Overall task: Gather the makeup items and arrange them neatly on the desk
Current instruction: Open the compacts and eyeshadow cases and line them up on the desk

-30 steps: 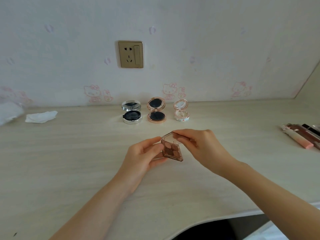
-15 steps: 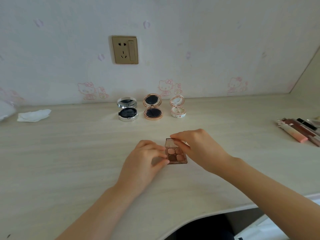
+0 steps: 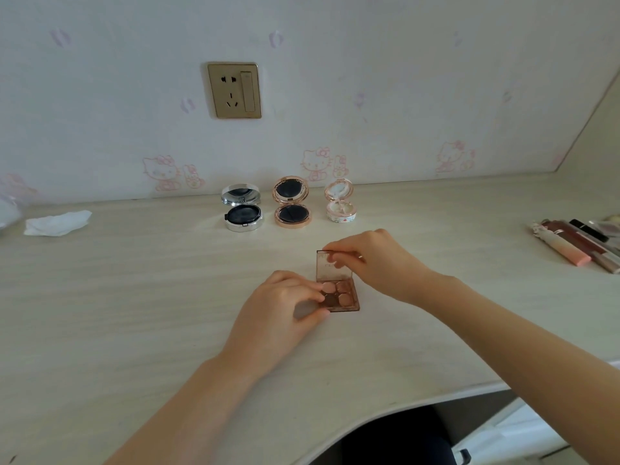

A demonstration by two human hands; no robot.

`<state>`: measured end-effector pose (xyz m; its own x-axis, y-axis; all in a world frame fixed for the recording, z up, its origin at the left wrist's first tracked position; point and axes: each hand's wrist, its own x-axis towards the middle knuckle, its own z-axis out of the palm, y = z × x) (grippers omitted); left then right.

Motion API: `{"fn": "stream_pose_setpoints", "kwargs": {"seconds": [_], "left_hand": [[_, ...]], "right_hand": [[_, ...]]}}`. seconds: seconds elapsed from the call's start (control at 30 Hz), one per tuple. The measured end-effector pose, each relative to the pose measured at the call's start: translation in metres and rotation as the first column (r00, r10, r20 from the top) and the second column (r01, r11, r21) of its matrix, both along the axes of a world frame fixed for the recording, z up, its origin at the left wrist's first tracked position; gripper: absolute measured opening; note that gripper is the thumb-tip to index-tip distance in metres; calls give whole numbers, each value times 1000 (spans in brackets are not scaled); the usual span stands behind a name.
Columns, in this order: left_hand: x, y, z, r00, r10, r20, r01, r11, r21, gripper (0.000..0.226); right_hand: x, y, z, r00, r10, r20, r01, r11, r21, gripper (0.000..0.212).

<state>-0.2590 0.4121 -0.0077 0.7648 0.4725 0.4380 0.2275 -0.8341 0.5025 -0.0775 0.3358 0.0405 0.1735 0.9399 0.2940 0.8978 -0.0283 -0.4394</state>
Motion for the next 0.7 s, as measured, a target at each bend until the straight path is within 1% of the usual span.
{"fn": "stream_pose_setpoints", "kwargs": {"seconds": [0.17,0.23,0.33,0.47,0.6,0.7], "left_hand": [[0,-1,0,1000,13,-9,-13,1000,17,16],[1,-1,0,1000,14,-8,-14,1000,13,16],[0,-3,0,1000,16,-5,-16,1000,13,16],[0,-4,2,1000,21,2,-21,1000,4,17],[0,-5,2,1000,21,3,-21,1000,0,16],[0,-6,2,1000,22,7,-22,1000,-3,15]], "right_hand": [[4,5,-3,985,-29,-171,22,999,-45,22],[4,5,-2,980,-35,-194,24,998,-62,23],[5,0,-3,989,-56,-137,47,997,-67,29],[6,-18,-16,972,-145,-186,144,989,-18,41],[6,-39,-33,978,-190,-86,190,982,-10,45],[0,-51,-37,982,-185,-49,183,982,-38,49]]}}
